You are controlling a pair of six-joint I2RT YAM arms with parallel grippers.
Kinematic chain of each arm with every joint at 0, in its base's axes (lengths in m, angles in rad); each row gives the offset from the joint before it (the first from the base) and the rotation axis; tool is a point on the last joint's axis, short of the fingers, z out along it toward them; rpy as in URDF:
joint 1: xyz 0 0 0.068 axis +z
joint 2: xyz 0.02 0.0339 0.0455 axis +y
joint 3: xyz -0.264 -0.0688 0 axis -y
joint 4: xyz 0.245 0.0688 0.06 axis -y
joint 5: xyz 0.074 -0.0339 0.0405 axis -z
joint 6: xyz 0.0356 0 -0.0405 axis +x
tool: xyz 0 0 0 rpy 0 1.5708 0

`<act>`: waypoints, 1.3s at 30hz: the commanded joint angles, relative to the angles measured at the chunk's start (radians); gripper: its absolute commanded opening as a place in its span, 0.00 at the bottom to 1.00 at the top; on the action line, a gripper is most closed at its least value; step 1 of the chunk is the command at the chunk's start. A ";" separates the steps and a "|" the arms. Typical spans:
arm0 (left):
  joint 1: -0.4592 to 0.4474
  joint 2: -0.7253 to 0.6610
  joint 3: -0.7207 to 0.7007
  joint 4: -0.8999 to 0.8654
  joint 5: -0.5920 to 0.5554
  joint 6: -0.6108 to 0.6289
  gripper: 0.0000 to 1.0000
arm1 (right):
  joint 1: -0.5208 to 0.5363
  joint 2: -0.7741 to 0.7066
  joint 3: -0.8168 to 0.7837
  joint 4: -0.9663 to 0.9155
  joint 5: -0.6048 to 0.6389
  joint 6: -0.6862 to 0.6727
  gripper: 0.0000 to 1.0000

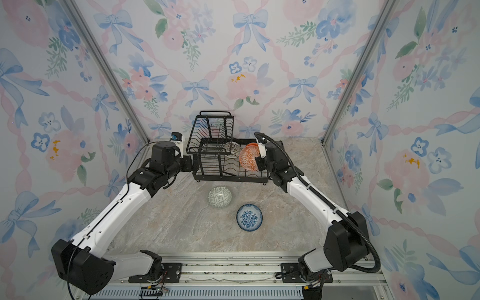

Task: Load bowls into a dish rack
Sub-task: Place the bowl in the dish rack.

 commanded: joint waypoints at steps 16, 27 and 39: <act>0.188 -0.026 -0.230 -0.014 0.099 -0.073 0.98 | 0.023 0.430 0.000 0.704 0.074 -0.393 0.00; 0.197 0.002 -0.263 0.026 0.138 -0.081 0.98 | 0.068 0.557 0.064 0.770 0.072 -0.489 0.00; 0.196 0.027 -0.277 0.036 0.146 -0.084 0.98 | 0.085 0.653 0.146 0.788 0.046 -0.527 0.00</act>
